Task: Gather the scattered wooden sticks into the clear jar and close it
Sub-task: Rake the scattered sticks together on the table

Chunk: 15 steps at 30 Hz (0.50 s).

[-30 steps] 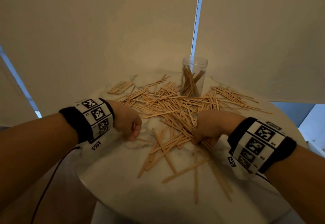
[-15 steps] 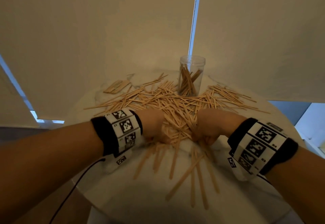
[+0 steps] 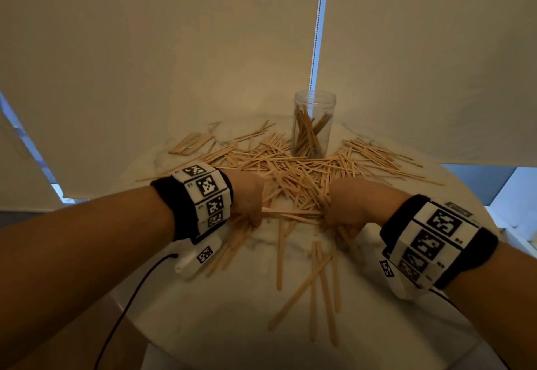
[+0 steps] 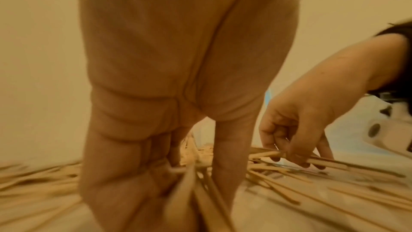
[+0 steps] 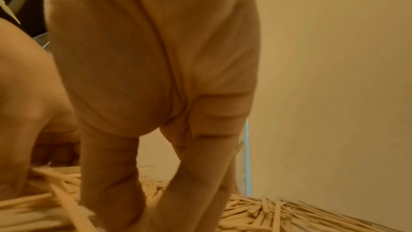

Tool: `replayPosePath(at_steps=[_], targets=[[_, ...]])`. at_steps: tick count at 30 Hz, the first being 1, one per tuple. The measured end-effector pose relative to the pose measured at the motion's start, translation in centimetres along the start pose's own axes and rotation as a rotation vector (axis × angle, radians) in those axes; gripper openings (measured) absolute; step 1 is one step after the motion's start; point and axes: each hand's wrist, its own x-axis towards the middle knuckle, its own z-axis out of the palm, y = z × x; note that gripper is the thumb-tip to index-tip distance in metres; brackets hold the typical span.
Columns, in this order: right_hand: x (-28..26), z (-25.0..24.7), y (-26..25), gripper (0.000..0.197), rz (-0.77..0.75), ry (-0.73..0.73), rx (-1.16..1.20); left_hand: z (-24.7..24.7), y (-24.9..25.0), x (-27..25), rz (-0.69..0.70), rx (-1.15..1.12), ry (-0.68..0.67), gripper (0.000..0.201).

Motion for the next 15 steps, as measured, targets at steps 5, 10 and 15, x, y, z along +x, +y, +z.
replayPosePath(at_steps=[5, 10, 15], targets=[[-1.6, -0.3, 0.6, 0.016, -0.074, 0.110, 0.018, 0.6, -0.8, 0.4, -0.051, -0.043, -0.008, 0.030], [-1.8, -0.9, 0.8, 0.023, -0.127, 0.215, 0.121, 0.3, -1.5, 0.4, -0.017, -0.143, -0.046, 0.034], [0.0, -1.6, 0.0, 0.015, -0.153, 0.378, 0.300, 1.1, -2.4, 1.8, 0.033, -0.790, 0.035, 0.019]])
